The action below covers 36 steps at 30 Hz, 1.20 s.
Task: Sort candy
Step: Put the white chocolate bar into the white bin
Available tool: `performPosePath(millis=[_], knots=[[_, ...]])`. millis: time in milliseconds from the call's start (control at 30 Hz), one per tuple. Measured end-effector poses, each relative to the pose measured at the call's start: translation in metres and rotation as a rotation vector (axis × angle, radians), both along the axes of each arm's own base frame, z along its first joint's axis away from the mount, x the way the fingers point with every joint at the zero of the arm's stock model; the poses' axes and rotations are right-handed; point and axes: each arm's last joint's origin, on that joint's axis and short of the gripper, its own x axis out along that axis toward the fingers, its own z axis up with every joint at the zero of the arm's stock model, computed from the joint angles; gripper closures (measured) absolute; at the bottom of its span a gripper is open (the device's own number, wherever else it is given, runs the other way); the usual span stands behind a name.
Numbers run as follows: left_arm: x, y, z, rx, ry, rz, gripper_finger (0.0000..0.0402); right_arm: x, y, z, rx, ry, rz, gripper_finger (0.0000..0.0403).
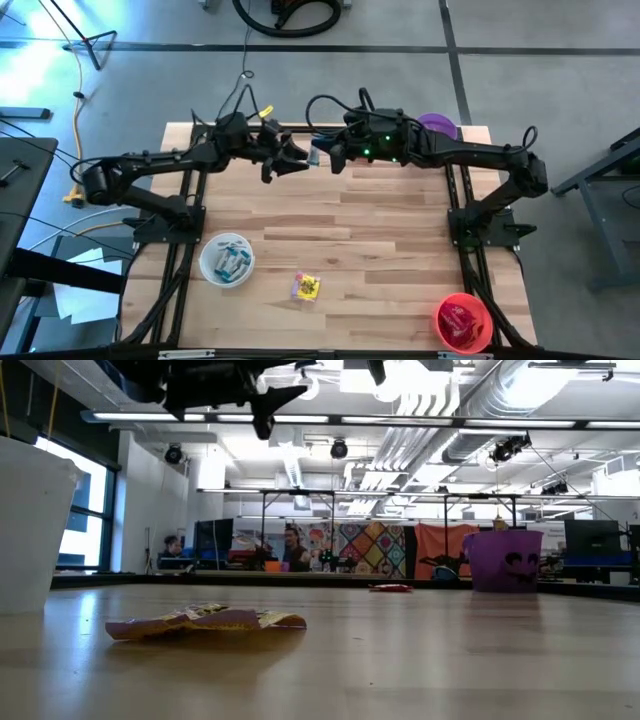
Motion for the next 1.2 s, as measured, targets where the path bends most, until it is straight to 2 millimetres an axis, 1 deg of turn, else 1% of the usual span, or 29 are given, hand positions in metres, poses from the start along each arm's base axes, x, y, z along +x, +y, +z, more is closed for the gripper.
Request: performPosePath(millis=[167,333,433,567,767,833,867,1200], knots=[[0.015,0.003,0.009,0.014,-0.02,-0.053,0.0202,0.0,0.0,0.0,0.001,0.003,0.002,0.0391],[0.017,0.004,0.02,0.077,-0.061,-0.055,0.0202,0.0,0.0,0.0,0.001,0.003,0.001,0.0391],[0.018,0.005,0.027,0.095,-0.081,-0.054,0.0214,0.0,0.0,0.0,0.001,0.002,0.001,0.0391],[0.019,0.005,0.03,0.117,-0.092,-0.054,0.0259,0.0,0.0,0.0,0.0,-0.001,0.001,0.0391],[0.019,0.005,0.03,0.142,-0.099,-0.047,0.0358,0.0,0.0,0.001,-0.009,-0.009,0.004,0.0386],[0.018,0.005,0.03,0.149,-0.101,-0.045,0.0383,0.0,0.0,0.001,-0.009,-0.011,0.003,0.0375],[0.018,0.005,0.03,0.151,-0.101,-0.043,0.0387,0.0,0.0,0.001,-0.009,-0.011,0.002,0.0367],[0.013,0.012,0.031,0.156,-0.101,-0.052,0.0387,0.0,-0.001,0.001,-0.018,-0.007,-0.034,0.0243]])
